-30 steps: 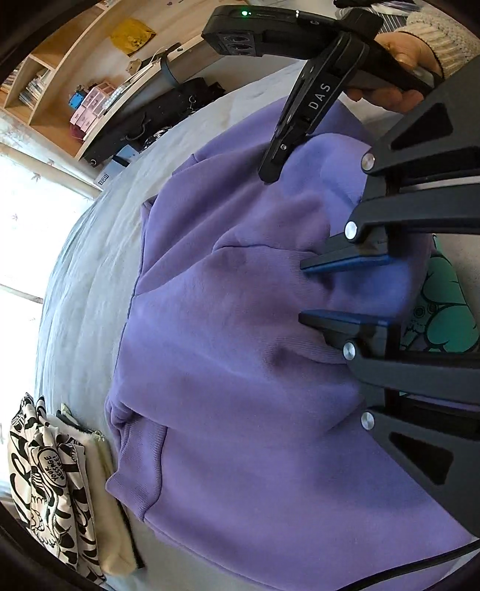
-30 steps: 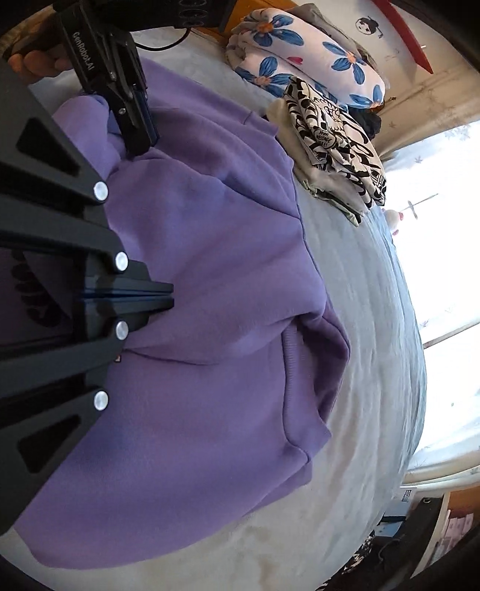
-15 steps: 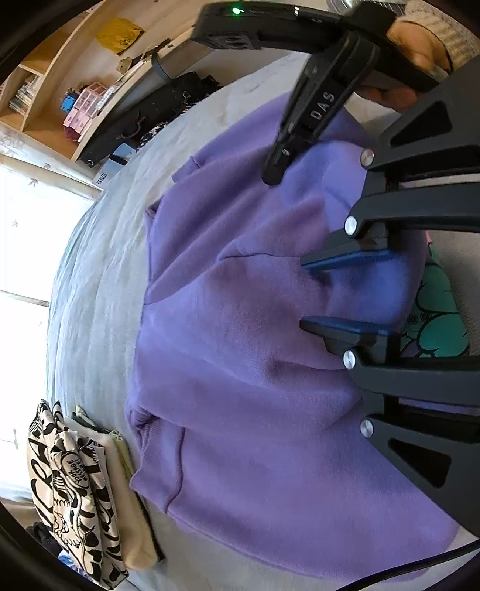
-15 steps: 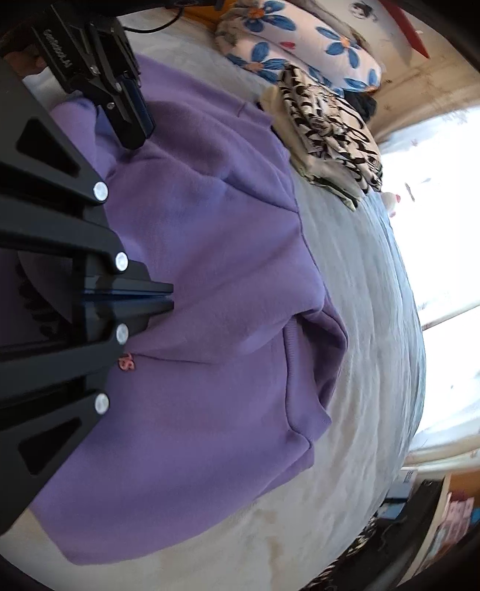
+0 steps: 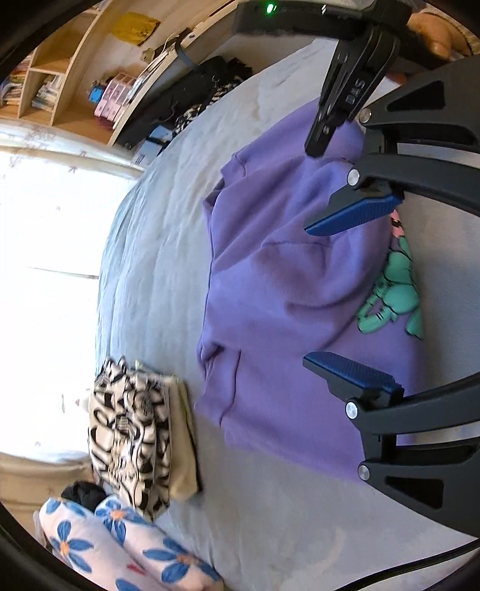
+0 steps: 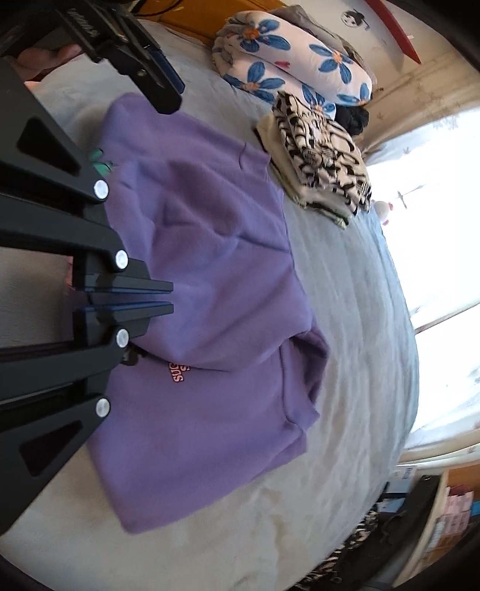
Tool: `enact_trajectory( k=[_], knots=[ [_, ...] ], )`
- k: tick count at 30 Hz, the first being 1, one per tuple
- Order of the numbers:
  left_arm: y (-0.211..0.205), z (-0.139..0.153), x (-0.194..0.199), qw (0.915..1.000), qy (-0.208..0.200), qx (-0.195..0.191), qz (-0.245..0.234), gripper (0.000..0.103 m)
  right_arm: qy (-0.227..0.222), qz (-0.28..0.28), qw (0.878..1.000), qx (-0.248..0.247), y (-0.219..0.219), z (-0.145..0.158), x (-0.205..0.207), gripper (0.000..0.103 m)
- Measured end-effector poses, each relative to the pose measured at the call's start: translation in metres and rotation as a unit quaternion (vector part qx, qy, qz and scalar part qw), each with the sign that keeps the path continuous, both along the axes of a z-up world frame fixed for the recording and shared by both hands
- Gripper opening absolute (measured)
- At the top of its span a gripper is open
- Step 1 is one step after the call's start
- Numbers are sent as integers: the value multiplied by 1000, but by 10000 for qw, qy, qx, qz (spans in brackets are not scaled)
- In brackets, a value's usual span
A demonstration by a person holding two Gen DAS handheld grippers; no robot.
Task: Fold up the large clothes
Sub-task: 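Smooth the hood flat with both tools and open them, then grasp the hoodie side with both tools and fold it over lengthwise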
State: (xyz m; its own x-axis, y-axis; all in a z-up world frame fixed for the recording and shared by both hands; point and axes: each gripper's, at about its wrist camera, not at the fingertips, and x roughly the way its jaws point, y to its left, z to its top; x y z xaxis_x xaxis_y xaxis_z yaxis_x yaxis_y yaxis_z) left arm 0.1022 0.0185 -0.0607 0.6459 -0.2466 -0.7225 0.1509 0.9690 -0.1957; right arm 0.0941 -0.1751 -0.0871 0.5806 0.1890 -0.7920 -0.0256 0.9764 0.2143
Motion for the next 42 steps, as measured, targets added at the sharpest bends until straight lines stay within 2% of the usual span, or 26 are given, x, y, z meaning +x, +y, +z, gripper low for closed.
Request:
enact_trajectory(
  k=[3, 5, 11, 16, 20, 23, 30, 33, 39, 42],
  knots=[
    [10, 8, -12, 9999, 26, 4, 144, 64, -87, -63, 9987, -500, 12, 15, -14, 4],
    [13, 13, -19, 9998, 16, -21, 200, 64, -108, -67, 9979, -637, 15, 21, -19, 4],
    [24, 27, -43, 9996, -95, -87, 250, 65, -462, 21, 9964, -717, 26, 44, -41, 4],
    [33, 30, -59, 9990, -113, -305, 299, 70, -641, 92, 9948, -782, 34, 52, -51, 4],
    [44, 21, -65, 9976, 13, -597, 364, 70, -684, 35, 9952, -692, 34, 52, -55, 4],
    [54, 6, -67, 9945, 256, -921, 433, 70, -672, 0, 9958, -617, 33, 49, -57, 4],
    [80, -49, -66, 9770, 909, -1785, 727, 70, -493, 43, 9971, -584, 40, 32, -57, 4],
    [97, -73, -63, 9654, 1142, -2127, 990, 71, -474, 120, 9970, -596, 44, 29, -58, 4],
    [120, -114, -50, 9444, 1386, -2615, 1432, 70, -483, 146, 9969, -611, 47, 22, -52, 4],
    [120, -122, -41, 9429, 1282, -2683, 1500, 70, -418, 116, 9974, -567, 47, 16, -45, 4]
  ],
)
